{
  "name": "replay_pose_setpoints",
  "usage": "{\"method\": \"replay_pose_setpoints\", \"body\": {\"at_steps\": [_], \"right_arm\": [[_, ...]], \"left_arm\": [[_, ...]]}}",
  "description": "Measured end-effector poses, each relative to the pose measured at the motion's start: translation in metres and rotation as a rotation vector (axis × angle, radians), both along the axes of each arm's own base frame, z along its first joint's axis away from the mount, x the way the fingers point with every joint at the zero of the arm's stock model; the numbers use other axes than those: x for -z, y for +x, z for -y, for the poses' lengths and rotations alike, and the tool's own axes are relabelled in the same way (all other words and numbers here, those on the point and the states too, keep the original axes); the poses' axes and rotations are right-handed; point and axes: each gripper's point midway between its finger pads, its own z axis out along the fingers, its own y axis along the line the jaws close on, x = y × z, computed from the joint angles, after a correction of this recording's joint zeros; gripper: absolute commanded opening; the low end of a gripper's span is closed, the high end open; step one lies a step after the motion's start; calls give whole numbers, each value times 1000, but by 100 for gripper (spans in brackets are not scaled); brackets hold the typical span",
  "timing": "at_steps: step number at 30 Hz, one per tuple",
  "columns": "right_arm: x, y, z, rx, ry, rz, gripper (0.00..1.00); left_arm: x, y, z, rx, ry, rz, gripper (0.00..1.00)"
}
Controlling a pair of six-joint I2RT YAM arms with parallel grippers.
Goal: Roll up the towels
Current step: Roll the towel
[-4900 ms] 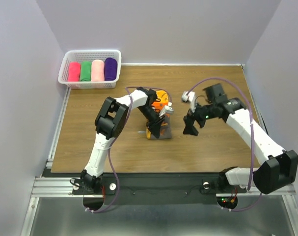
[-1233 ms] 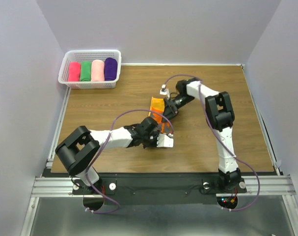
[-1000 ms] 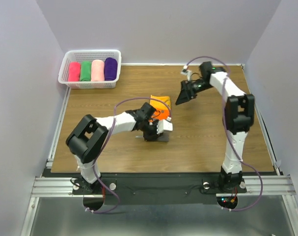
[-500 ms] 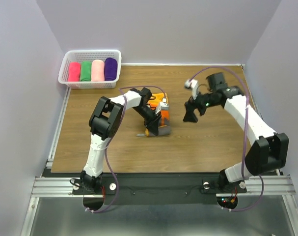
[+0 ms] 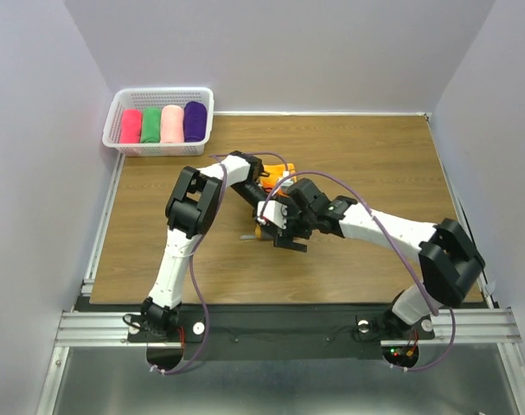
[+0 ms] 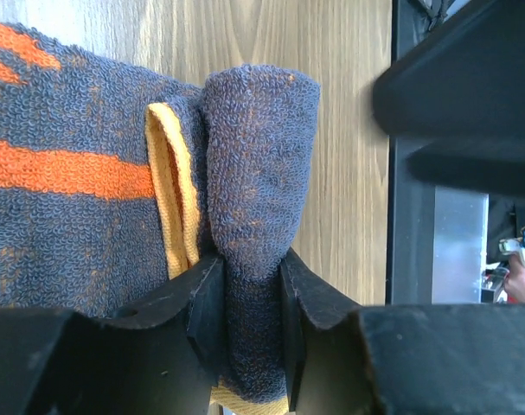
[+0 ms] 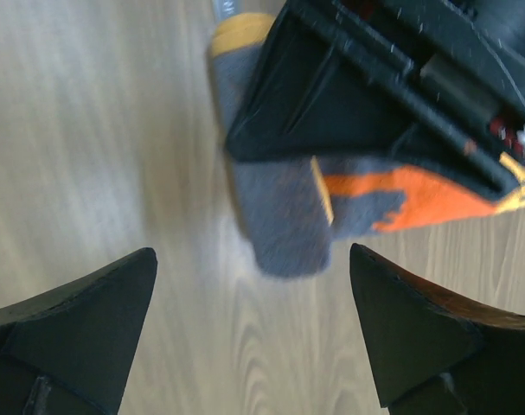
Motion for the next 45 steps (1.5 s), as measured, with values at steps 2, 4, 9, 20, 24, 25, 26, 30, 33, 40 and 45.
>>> {"method": "replay_pose_setpoints", "body": {"at_steps": [2, 4, 9, 20, 24, 25, 26, 30, 33, 40, 45], "right_arm": [[9, 7, -5, -12, -12, 20, 93], [18, 13, -9, -29, -25, 33, 90], [30, 20, -16, -60, -29, 52, 78], [65, 12, -21, -105, -20, 4, 11], [64, 13, -23, -106, 32, -30, 4], [63, 12, -23, -110, 46, -43, 4], [63, 12, -23, -109, 52, -48, 4], [63, 7, -19, -103, 69, -124, 4], [61, 6, -20, -92, 74, -194, 4], [59, 5, -33, -37, 84, -429, 5], [58, 3, -44, -18, 110, -619, 5]], "left_arm": [[0, -1, 0, 2, 0, -2, 40], [0, -1, -1, 3, 2, -6, 41], [-1, -2, -1, 5, 7, -25, 43], [-4, -3, -6, -14, 2, -40, 56], [-10, -2, -16, -35, 0, -32, 66], [-13, -1, -19, -39, -2, -23, 68], [-15, 1, -25, -45, 6, -4, 69], [-36, 33, -73, -125, 62, 151, 85], [-63, 66, -117, -261, 79, 285, 99], [-151, 109, -236, -744, 169, 765, 99], [-232, 89, -232, -848, 76, 1135, 99]]}}
